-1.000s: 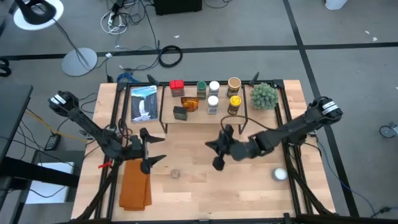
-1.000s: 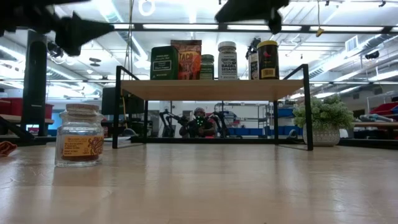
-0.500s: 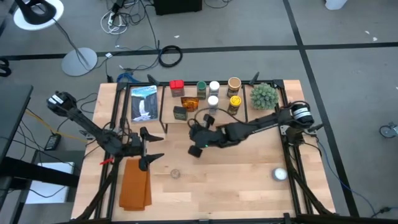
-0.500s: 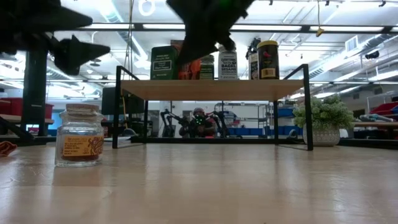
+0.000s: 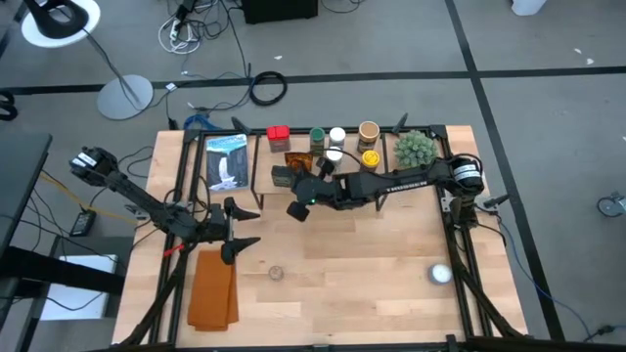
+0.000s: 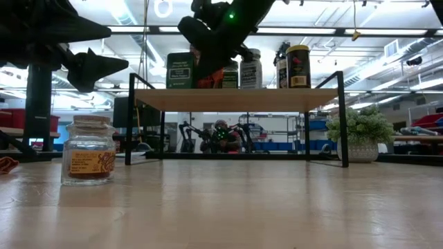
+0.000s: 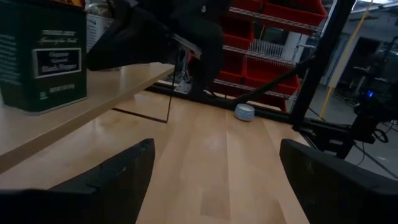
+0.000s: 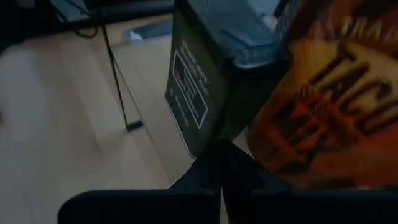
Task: Shelf spices
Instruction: Put the black seasoning can on the shelf
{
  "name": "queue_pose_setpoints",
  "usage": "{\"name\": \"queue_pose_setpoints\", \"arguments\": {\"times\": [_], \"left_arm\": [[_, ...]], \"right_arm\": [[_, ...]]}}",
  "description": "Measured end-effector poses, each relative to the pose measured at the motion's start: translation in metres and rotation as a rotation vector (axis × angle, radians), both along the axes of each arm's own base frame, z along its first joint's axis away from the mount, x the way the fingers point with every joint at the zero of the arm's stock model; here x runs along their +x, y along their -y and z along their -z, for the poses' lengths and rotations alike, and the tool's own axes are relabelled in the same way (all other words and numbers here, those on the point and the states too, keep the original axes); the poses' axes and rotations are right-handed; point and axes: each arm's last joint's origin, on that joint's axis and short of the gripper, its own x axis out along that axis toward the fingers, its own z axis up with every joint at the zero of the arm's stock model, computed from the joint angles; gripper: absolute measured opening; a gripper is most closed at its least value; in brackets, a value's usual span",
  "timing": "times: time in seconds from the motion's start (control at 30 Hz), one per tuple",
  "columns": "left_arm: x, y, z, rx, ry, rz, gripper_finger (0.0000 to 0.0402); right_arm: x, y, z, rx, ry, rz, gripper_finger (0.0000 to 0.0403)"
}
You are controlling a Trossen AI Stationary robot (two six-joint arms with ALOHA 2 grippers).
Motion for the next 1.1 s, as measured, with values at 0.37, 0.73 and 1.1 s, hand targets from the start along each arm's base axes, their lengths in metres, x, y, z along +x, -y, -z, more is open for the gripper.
{"name": "queue_pose_setpoints", "arguments": {"times": [0.37,0.73,1.1], "left_arm": [[0.000,0.000,-0.001,-0.006,0.010,0.000,0.0350],[0.000,0.000,-0.001,-0.007,0.012,0.000,0.0351],[0.000,0.000,-0.003,-0.017,0.028,-0.001,0.0351]], "right_arm": [[0.010,0.014,-0.012,0.000,0.123,-0.089,0.0000],[0.009,0.006,-0.023,-0.032,0.066,-0.117,0.0000],[-0.013,0.009,-0.121,0.118,0.019,-0.200,0.0000]]}}
